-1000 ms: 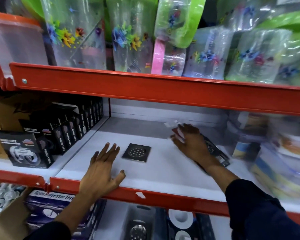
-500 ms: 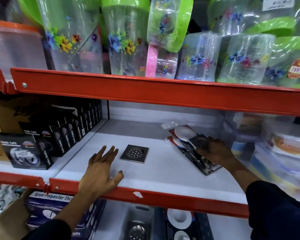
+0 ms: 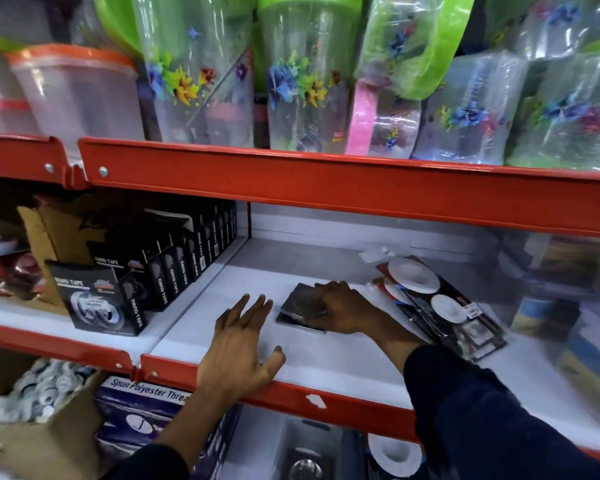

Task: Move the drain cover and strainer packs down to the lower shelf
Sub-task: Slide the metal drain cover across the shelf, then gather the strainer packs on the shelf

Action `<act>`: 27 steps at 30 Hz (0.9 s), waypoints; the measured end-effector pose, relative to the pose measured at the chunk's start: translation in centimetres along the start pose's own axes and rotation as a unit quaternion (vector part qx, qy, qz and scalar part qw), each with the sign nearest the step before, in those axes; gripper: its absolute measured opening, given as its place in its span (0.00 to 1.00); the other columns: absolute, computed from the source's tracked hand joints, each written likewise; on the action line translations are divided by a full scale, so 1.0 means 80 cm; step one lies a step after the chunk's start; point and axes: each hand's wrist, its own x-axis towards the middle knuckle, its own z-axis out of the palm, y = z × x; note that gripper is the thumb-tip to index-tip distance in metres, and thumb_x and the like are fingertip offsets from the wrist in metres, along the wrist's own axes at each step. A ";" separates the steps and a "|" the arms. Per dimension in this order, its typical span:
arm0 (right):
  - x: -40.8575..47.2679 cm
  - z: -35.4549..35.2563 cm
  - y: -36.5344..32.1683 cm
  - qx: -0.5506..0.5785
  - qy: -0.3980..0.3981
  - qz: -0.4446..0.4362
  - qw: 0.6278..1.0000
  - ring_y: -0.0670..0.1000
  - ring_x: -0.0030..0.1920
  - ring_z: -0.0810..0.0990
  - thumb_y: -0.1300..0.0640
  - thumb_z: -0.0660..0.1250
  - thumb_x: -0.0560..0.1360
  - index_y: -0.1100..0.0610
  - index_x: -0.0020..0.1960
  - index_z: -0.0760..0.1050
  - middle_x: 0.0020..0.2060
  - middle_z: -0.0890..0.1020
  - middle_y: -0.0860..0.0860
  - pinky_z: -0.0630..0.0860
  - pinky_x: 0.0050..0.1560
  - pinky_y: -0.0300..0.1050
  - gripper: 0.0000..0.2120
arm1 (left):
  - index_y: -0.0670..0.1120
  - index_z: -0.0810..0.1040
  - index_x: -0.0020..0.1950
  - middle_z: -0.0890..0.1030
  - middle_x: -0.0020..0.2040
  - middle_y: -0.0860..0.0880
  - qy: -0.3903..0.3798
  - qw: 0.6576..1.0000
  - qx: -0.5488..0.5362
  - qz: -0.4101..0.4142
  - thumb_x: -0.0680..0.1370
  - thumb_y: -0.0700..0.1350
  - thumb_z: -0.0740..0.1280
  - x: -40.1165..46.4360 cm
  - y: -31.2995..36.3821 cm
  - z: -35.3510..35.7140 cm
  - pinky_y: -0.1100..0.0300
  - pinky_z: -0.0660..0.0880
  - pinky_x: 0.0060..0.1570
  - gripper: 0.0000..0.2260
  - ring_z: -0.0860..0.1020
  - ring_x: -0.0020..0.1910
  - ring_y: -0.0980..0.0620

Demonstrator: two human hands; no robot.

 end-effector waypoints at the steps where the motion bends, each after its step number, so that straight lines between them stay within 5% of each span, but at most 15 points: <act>1: 0.009 0.005 -0.004 -0.007 -0.015 -0.002 1.000 0.61 0.63 0.73 0.27 0.63 0.66 0.52 0.69 0.67 0.63 0.76 0.56 0.75 0.59 0.55 0.41 | 0.51 0.58 0.78 0.61 0.79 0.52 0.001 1.000 -0.002 -0.001 0.73 0.62 0.59 0.000 -0.002 0.000 0.47 0.56 0.76 0.35 0.51 0.79 0.54; 8: -0.001 -0.009 -0.010 -0.007 -0.024 -0.018 1.000 0.61 0.71 0.66 0.32 0.64 0.73 0.57 0.78 0.54 0.74 0.67 0.57 0.69 0.69 0.55 0.45 | 0.52 0.58 0.78 0.62 0.78 0.52 0.001 1.000 0.004 0.005 0.72 0.62 0.59 0.002 -0.002 0.000 0.50 0.55 0.76 0.35 0.51 0.79 0.55; 11: -0.027 -0.025 0.001 0.008 0.036 -0.036 0.999 0.59 0.76 0.61 0.36 0.65 0.75 0.57 0.80 0.53 0.78 0.61 0.55 0.62 0.74 0.51 0.43 | 0.52 0.58 0.77 0.62 0.78 0.52 0.001 1.000 0.009 0.009 0.72 0.62 0.59 0.001 -0.005 0.001 0.50 0.56 0.75 0.35 0.51 0.79 0.55; 16: -0.071 -0.041 0.070 -0.014 0.242 -0.003 0.970 0.56 0.72 0.69 0.32 0.62 0.74 0.55 0.76 0.64 0.71 0.73 0.54 0.66 0.72 0.51 0.39 | 0.51 0.58 0.77 0.62 0.78 0.51 0.003 1.000 0.017 0.014 0.72 0.63 0.57 0.000 -0.004 0.003 0.49 0.58 0.74 0.35 0.53 0.79 0.53; 19: -0.097 -0.046 0.131 0.005 0.293 0.086 0.952 0.54 0.65 0.76 0.25 0.59 0.70 0.50 0.72 0.68 0.64 0.79 0.50 0.73 0.66 0.53 0.39 | 0.51 0.59 0.77 0.63 0.78 0.51 0.004 1.000 0.018 0.014 0.72 0.63 0.57 -0.001 -0.002 0.002 0.48 0.59 0.74 0.35 0.54 0.79 0.52; 23: -0.119 -0.047 0.200 0.033 0.182 0.222 0.957 0.55 0.69 0.73 0.16 0.56 0.59 0.45 0.74 0.60 0.69 0.75 0.50 0.70 0.68 0.55 0.52 | 0.52 0.60 0.77 0.64 0.78 0.51 0.005 1.000 0.012 0.013 0.72 0.63 0.57 0.000 0.002 -0.001 0.48 0.60 0.73 0.35 0.55 0.78 0.52; 27: -0.130 -0.052 0.215 0.114 0.051 0.263 0.957 0.59 0.77 0.60 0.20 0.66 0.58 0.43 0.79 0.45 0.79 0.59 0.51 0.60 0.75 0.55 0.60 | 0.53 0.61 0.76 0.65 0.77 0.52 0.001 1.000 0.009 0.009 0.71 0.63 0.58 -0.001 0.001 -0.002 0.48 0.60 0.73 0.34 0.55 0.78 0.52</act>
